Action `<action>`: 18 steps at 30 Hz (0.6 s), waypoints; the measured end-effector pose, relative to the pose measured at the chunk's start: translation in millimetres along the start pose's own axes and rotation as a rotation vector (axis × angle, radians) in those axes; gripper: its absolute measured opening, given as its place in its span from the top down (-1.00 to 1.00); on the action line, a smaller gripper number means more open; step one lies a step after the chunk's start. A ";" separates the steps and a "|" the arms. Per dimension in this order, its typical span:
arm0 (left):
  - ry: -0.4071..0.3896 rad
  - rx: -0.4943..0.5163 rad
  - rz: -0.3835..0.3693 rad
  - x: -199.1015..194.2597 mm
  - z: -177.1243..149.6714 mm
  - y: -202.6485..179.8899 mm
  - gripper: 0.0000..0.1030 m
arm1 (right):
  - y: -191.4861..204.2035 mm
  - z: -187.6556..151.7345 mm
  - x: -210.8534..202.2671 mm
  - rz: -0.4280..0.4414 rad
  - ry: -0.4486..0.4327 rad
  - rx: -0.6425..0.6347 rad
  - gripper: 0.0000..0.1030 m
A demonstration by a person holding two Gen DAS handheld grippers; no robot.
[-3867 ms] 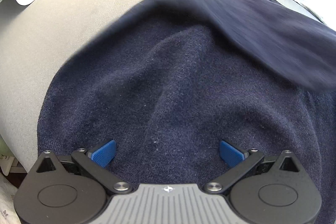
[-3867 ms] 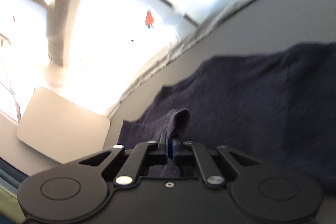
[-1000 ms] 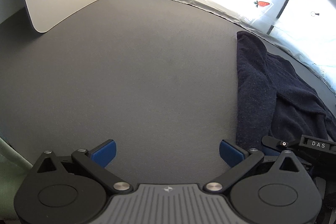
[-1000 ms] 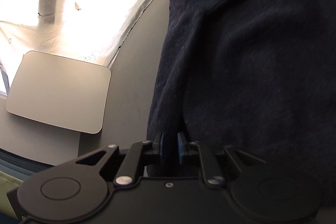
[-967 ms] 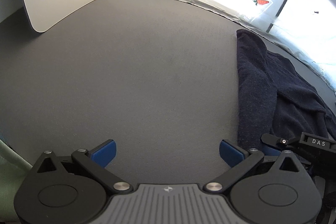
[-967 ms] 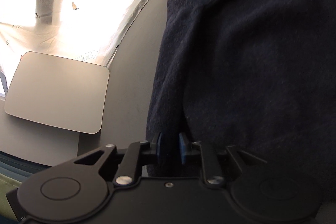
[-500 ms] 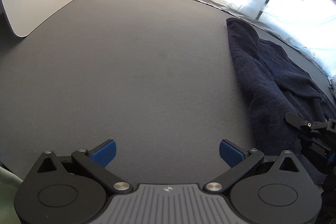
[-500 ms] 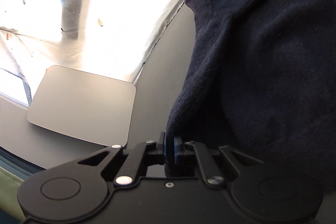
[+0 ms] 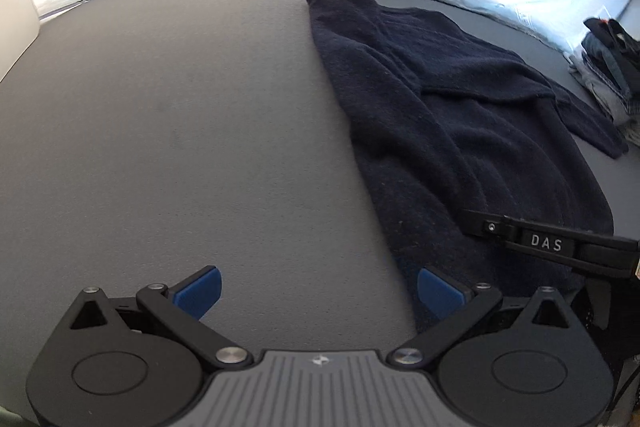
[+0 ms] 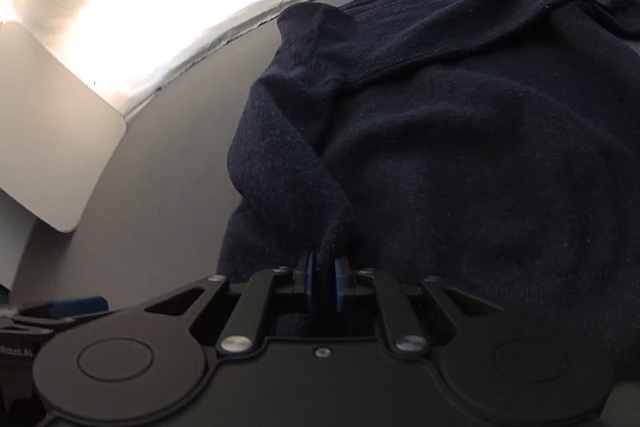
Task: Fold clothes
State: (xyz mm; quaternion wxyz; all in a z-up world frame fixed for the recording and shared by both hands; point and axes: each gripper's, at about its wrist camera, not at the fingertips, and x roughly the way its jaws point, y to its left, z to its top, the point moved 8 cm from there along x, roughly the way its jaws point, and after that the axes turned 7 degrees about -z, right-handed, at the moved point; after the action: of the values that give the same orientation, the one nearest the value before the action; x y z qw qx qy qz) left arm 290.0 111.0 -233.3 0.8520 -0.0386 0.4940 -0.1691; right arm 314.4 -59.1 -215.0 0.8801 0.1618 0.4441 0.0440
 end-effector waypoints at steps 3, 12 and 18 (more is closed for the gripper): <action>0.001 -0.007 -0.002 7.0 5.5 -7.5 -1.00 | -5.1 -1.4 -0.8 -0.002 0.010 -0.036 0.56; -0.079 -0.209 0.056 19.9 49.0 -2.6 -1.00 | -66.2 42.4 -41.2 0.044 -0.095 0.102 0.25; -0.133 -0.285 0.092 31.3 96.0 -1.1 -1.00 | -150.0 85.1 -51.9 -0.074 -0.134 0.243 0.17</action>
State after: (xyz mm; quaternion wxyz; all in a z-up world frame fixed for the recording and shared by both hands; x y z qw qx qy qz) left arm 386.0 90.1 -210.1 0.8755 -0.1478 0.4567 -0.0553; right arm 340.9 -233.1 -176.7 0.8827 0.2533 0.3921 -0.0537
